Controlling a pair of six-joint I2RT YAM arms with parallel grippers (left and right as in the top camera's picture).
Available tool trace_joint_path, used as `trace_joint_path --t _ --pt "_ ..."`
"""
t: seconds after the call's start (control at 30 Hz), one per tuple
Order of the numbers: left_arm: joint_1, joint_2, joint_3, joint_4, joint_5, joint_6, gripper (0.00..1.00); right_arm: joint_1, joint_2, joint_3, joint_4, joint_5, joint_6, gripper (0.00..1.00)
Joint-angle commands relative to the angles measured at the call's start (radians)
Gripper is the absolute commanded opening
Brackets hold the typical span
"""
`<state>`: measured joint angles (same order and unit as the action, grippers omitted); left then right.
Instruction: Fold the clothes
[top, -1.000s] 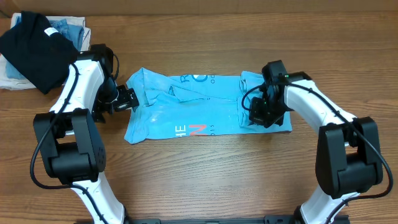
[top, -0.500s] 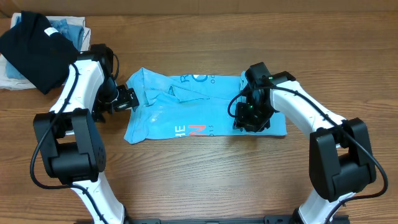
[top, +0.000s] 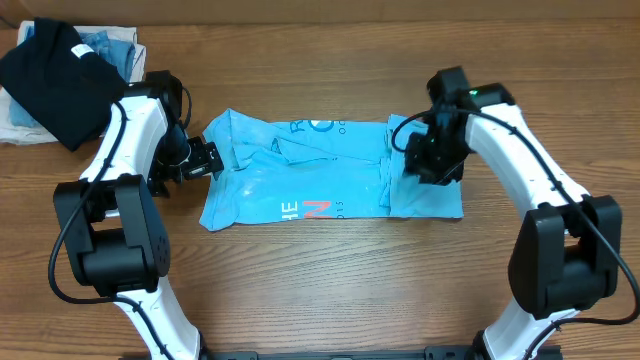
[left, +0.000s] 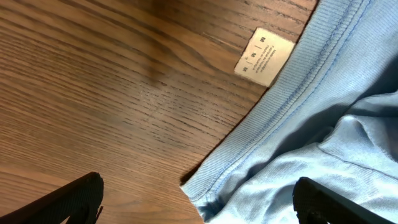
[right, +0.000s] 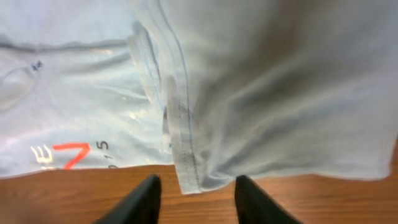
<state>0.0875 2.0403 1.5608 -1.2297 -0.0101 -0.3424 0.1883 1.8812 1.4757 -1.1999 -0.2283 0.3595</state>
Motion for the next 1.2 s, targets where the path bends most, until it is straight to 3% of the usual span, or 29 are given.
trace_joint_path --t 0.0,0.1,0.33,0.53,0.8,1.1,1.17 --pt "0.001 -0.013 -0.003 0.006 0.011 -0.021 1.0 0.006 -0.007 0.021 0.023 0.017 -0.026 0.48" --pt "0.001 -0.013 -0.003 0.006 0.011 -0.021 1.0 0.006 -0.007 0.02 0.097 0.068 -0.014 0.47" --pt "0.001 -0.013 -0.003 -0.003 0.011 -0.02 1.0 -0.01 0.013 -0.039 0.257 0.138 -0.013 0.16" --pt "0.001 -0.013 -0.003 -0.002 0.011 -0.02 1.0 -0.079 0.105 -0.061 0.253 0.137 -0.011 0.06" --pt "-0.002 -0.013 -0.003 0.0 0.011 -0.02 1.0 -0.163 0.207 -0.061 0.252 0.085 -0.012 0.04" --pt "-0.003 -0.013 -0.003 0.004 0.011 -0.02 1.0 -0.179 0.113 0.05 0.167 -0.067 -0.02 0.04" --pt "-0.003 -0.013 -0.003 0.005 0.011 -0.02 1.0 -0.179 0.084 0.077 0.158 -0.135 -0.024 0.08"
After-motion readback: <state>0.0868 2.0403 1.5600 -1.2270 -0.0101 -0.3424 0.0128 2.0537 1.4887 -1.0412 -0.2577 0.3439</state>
